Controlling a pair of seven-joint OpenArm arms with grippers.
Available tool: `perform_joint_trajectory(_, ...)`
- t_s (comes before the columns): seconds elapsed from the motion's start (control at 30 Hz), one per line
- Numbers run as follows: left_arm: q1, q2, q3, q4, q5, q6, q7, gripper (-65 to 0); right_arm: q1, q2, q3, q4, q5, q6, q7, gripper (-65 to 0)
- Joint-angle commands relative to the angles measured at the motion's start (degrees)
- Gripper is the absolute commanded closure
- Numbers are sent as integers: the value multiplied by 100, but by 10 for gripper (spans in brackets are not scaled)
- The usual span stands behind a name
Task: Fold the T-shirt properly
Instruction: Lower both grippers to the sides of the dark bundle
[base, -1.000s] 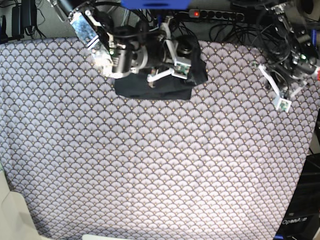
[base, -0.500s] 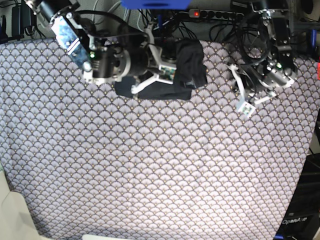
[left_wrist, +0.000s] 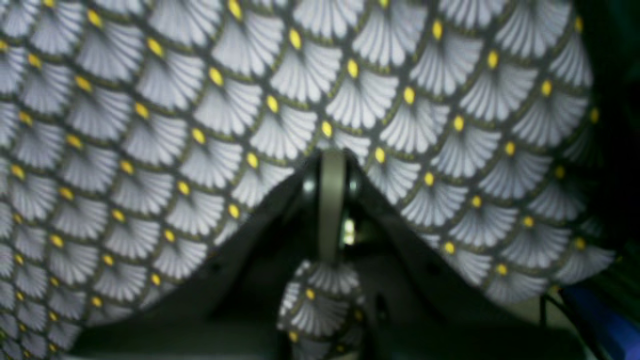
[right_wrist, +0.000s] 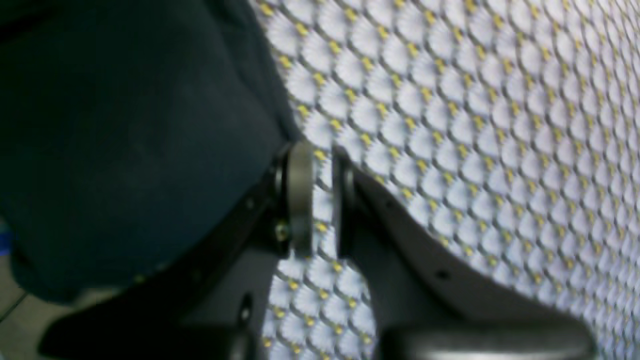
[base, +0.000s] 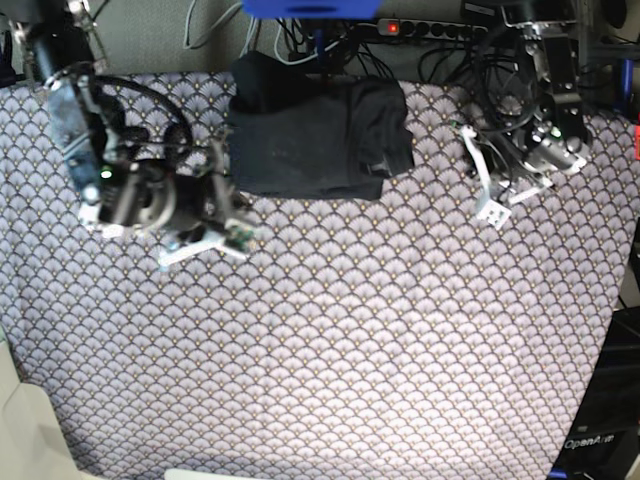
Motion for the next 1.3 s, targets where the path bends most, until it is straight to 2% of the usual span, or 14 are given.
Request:
perform_joint_trajectory(0.0, -64, 46, -2, 216, -90, 10, -80, 0, 97, 130, 134, 100, 51, 21, 99, -51)
perform_joint_trajectory(0.07, -73, 108, -2, 435, -90, 10, -72, 0, -149, 279, 354, 100, 51, 21, 116, -50)
perform_joint_trajectory(0.17, -213, 161, 68, 743, -90, 10, 25, 0, -597, 323, 829, 100, 33, 21, 169, -48)
perform_joint_trajectory(0.27, -486, 231, 358, 954, -90, 10, 535, 0, -1142, 323, 1321, 100, 33, 21, 450, -3)
perform_joint_trajectory(0.33, -635, 257, 560, 1156, -90, 10, 816, 0, -1556, 323, 1611, 100, 33, 21, 688, 0)
perform_joint_trajectory(0.4, -688, 468, 806, 1323, -90, 10, 992, 0, -1899, 315, 1840, 100, 33, 21, 907, 0)
perform_joint_trajectory(0.5, -855, 732, 1123, 1332, -90, 10, 1150, 0, -2285, 271, 2095, 170, 51, 21, 1110, 0)
perform_joint_trajectory(0.67, -864, 943, 1738, 1112, -72, 10, 1142, 0, -2681, 42, 2165, 214, 51, 21, 1417, 0)
perform_joint_trajectory(0.87, -829, 908, 2239, 523, -46, 10, 1150, 0, -2716, -213, 2121, 214, 60, 21, 1488, 0)
perform_joint_trajectory(1.07, -758, 671, 2248, 479, -81, 10, 1353, 0, -2663, -327, 2130, 214, 60, 21, 1540, 0)
perform_joint_trajectory(1.17, -767, 644, 2231, 523, -81, 10, 1652, 0, -2699, -327, 2130, 214, 60, 21, 1822, 0)
perform_joint_trajectory(1.27, -776, 548, 2204, 831, -81, 10, 1674, 0, -2716, -398, 2139, 214, 60, 21, 1971, 0)
